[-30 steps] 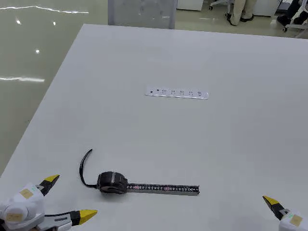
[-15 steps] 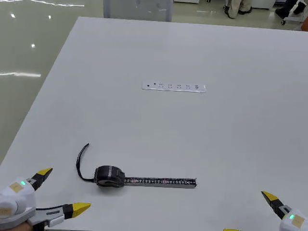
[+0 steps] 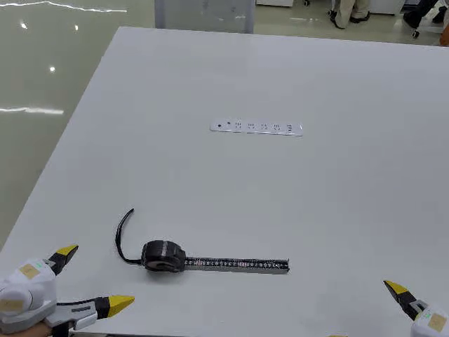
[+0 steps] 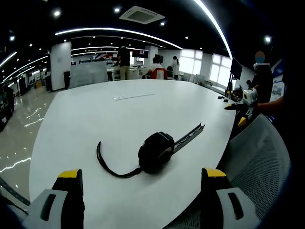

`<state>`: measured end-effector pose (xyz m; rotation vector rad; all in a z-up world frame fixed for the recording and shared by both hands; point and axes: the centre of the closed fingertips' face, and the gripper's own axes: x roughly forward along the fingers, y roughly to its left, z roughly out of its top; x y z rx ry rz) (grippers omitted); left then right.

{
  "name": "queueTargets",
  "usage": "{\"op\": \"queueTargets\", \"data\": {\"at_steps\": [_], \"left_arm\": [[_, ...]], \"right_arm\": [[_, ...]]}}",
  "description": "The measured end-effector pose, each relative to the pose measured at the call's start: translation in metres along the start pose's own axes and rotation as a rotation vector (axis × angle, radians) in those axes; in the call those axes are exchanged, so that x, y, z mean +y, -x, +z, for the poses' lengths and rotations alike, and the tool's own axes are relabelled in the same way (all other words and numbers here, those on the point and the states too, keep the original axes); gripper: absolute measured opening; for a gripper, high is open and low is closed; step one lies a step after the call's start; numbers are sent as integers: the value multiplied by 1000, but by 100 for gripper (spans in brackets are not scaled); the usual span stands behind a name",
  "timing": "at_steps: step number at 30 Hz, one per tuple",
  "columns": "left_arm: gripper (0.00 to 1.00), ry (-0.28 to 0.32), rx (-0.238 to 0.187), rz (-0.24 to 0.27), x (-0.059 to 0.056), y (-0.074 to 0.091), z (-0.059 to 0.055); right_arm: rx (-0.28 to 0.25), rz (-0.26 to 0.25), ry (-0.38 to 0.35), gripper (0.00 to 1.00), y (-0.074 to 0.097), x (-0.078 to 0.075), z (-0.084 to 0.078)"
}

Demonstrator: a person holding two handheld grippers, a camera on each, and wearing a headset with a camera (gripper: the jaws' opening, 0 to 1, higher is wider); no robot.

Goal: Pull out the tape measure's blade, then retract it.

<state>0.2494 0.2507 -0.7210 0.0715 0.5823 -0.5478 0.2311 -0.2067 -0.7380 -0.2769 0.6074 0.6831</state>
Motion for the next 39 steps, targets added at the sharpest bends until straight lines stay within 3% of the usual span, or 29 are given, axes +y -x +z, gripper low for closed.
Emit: {"op": "queueTargets", "data": {"at_steps": [7, 16, 21, 32, 39], "left_arm": [[100, -7, 8, -14, -7, -3, -2], [100, -6, -9, -9, -2, -5, 3], [100, -4, -20, -11, -5, -5, 5], [99, 21, -17, -4, -3, -7, -3], [100, 16, -28, 21, -17, -16, 15]], "right_arm": [[-2, 1, 15, 100, 3, -2, 1], [15, -2, 14, 100, 2, -1, -1], [8, -6, 1, 100, 1, -1, 2], [7, 4, 13, 100, -2, 6, 8], [-18, -4, 15, 100, 1, 1, 23]]}}
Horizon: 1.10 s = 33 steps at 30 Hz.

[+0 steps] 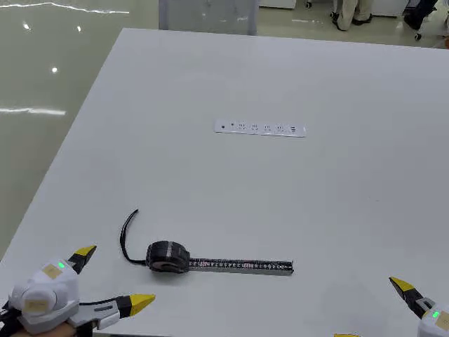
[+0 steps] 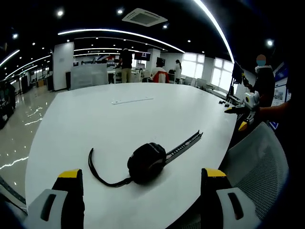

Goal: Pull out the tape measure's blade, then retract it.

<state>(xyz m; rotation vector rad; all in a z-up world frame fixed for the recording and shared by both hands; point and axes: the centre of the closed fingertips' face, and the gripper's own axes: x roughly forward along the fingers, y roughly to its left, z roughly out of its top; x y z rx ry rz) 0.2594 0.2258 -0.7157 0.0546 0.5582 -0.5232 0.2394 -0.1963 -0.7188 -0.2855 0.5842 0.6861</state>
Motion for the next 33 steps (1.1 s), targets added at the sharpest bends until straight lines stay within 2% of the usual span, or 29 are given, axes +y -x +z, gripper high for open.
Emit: {"op": "queueTargets", "data": {"at_steps": [2, 5, 8, 11, 12, 14, 15, 16, 19, 23, 27, 28, 30, 33], "left_arm": [[100, -34, 11, 5, -4, -5, 2], [100, -28, 44, 8, -16, -16, 7], [99, -18, 40, -2, -27, -25, 16], [100, -11, 45, 4, -33, -34, 18], [100, -8, 54, 8, -33, -37, 17], [100, -15, 124, 55, -27, -41, 5], [100, -8, 142, 67, -25, -45, 1], [100, -4, 131, 66, -26, -48, 2], [100, 26, 144, 98, -25, -54, 3], [100, 25, 105, 111, -33, -64, 10], [100, 38, 126, 160, -29, -75, 3], [100, 53, 145, 204, -25, -77, -2], [100, 36, 139, 207, -29, -80, -2], [100, 56, 124, 210, -31, -84, -4]], "right_arm": [[-5, 1, 12, 100, -2, -1, 5], [14, 23, 70, 100, -8, 0, 14], [15, 48, 103, 100, -13, 0, 23], [20, 64, 132, 100, -18, -1, 30], [22, 70, 140, 100, -20, -1, 32], [36, 86, 164, 100, -24, 0, 34], [50, 101, 184, 100, -27, 1, 34], [59, 110, 206, 100, -30, 2, 34], [87, 146, 243, 100, -38, 5, 36], [111, 177, 282, 100, -52, 4, 41], [135, 209, 317, 99, -64, 3, 44], [137, 222, 324, 99, -69, 2, 45], [149, 238, 331, 98, -76, 3, 47], [173, 265, 370, 97, -85, 4, 46]]}}
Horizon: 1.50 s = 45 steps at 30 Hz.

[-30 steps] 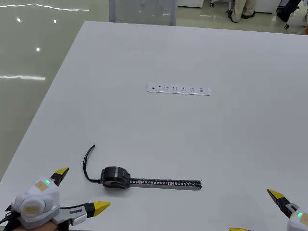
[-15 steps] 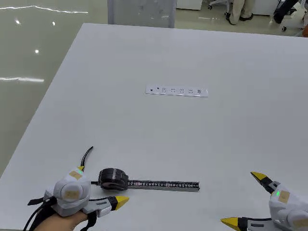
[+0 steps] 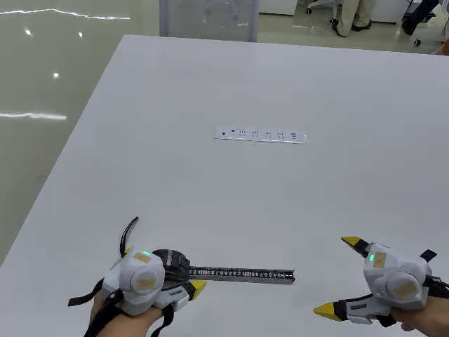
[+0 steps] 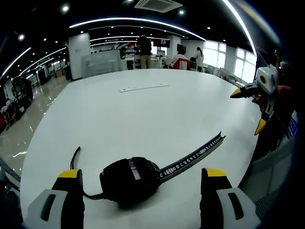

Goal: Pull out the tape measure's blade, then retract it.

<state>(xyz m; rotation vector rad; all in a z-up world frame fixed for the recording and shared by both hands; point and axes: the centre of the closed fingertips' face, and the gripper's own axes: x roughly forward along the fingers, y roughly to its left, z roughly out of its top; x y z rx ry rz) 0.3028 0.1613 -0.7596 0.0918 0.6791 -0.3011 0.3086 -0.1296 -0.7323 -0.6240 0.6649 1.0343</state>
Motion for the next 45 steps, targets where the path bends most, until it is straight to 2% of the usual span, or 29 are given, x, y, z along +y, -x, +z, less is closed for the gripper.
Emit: {"op": "queueTargets", "data": {"at_steps": [3, 5, 7, 8, 9, 10, 12, 13, 14, 15, 16, 18, 21, 24, 27, 30, 32, 35, 41, 45], "left_arm": [[98, 32, -36, 10, 3, -1, 0], [98, 76, -33, 20, 6, -2, -2], [98, 103, -37, 27, 9, -2, -3], [98, 131, -43, 29, 11, -3, -3], [98, 208, -60, 35, 13, -3, -4], [98, 206, -77, 37, 15, -4, -4], [98, 131, -65, 37, 12, -5, -11], [98, 129, -59, 30, 10, -6, -11], [98, 132, -73, 31, 8, -6, -7], [98, 143, -108, 33, 8, -5, 0], [98, 139, -109, 32, 7, -6, 0], [98, 91, -108, 47, 9, -7, 0], [95, 96, -122, 47, 10, -7, 2], [93, 62, -138, 59, 15, -7, 4], [94, 64, -131, 63, 16, -8, 2], [94, 75, -131, 62, 17, -9, 1], [94, 78, -129, 60, 17, -9, 1], [94, 81, -128, 61, 17, -10, 1], [94, 99, -130, 68, 21, -9, 0], [93, 104, -128, 66, 20, -10, 0]], "right_arm": [[31, 54, 32, 94, -10, 3, 0], [44, 94, 47, 89, -15, 6, 3], [47, 107, 65, 89, -21, 5, 5], [48, 115, 74, 90, -23, 5, 7], [50, 124, 93, 89, -27, 3, 7], [52, 128, 98, 89, -29, 2, 8], [55, 149, 107, 89, -35, 1, 10], [61, 162, 118, 89, -37, 2, 10], [68, 171, 132, 88, -40, 1, 9], [81, 183, 152, 88, -44, 0, 7], [95, 190, 156, 87, -46, -1, 4], [99, 221, 172, 86, -51, 2, 3], [113, 245, 182, 82, -58, 3, 0], [144, 262, 219, 73, -64, 5, -5], [171, 284, 217, 70, -72, 8, -9], [178, 296, 234, 60, -76, 12, -9], [182, 308, 208, 57, -80, 15, -10], [191, 318, 192, 47, -84, 18, -12], [217, 337, 197, 34, -87, 25, -19], [237, 347, 209, 31, -90, 29, -23]]}}
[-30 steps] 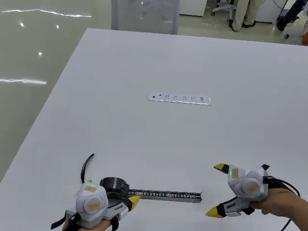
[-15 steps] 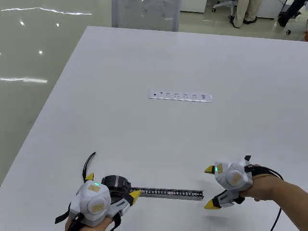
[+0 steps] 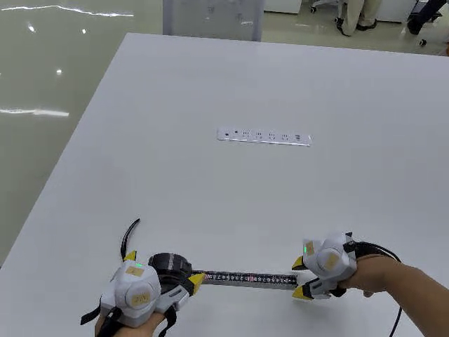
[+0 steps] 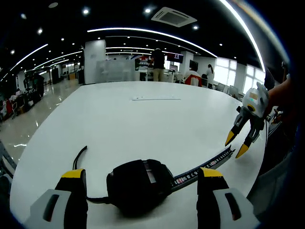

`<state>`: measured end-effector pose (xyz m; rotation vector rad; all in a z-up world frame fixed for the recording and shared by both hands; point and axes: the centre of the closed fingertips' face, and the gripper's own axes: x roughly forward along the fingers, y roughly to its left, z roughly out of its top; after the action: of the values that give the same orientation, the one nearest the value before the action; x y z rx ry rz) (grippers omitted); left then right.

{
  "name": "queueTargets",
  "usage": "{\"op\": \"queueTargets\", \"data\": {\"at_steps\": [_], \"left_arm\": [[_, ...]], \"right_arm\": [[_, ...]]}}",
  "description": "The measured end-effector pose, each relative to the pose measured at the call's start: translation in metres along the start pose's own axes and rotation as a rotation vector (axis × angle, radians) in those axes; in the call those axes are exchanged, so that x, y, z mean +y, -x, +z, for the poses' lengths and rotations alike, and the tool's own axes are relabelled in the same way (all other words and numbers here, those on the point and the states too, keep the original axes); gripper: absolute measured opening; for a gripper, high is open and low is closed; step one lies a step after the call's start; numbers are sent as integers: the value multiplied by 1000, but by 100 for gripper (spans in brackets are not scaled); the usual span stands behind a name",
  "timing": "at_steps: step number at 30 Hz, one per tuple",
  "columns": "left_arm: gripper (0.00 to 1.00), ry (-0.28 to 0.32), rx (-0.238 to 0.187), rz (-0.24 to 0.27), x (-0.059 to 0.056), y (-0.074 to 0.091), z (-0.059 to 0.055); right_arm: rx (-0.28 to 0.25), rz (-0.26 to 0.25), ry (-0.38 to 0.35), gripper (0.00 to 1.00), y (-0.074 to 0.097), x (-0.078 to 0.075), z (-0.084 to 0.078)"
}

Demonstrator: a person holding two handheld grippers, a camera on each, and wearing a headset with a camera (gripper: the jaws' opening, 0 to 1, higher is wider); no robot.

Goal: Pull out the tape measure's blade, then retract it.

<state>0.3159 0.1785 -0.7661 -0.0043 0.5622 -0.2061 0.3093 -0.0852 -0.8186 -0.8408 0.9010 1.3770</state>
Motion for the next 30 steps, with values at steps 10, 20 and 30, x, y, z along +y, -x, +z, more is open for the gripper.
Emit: {"op": "queueTargets", "data": {"at_steps": [10, 20, 30], "left_arm": [[90, 9, 8, -9, -2, 0, -2], [89, 7, 20, -12, -5, -2, -4], [78, 75, 90, -19, -7, -7, -20]], "right_arm": [[12, -19, -23, 21, -6, -8, -6], [26, -22, 0, 15, -5, -6, -8], [98, -6, 23, 15, -7, -4, -7]]}}
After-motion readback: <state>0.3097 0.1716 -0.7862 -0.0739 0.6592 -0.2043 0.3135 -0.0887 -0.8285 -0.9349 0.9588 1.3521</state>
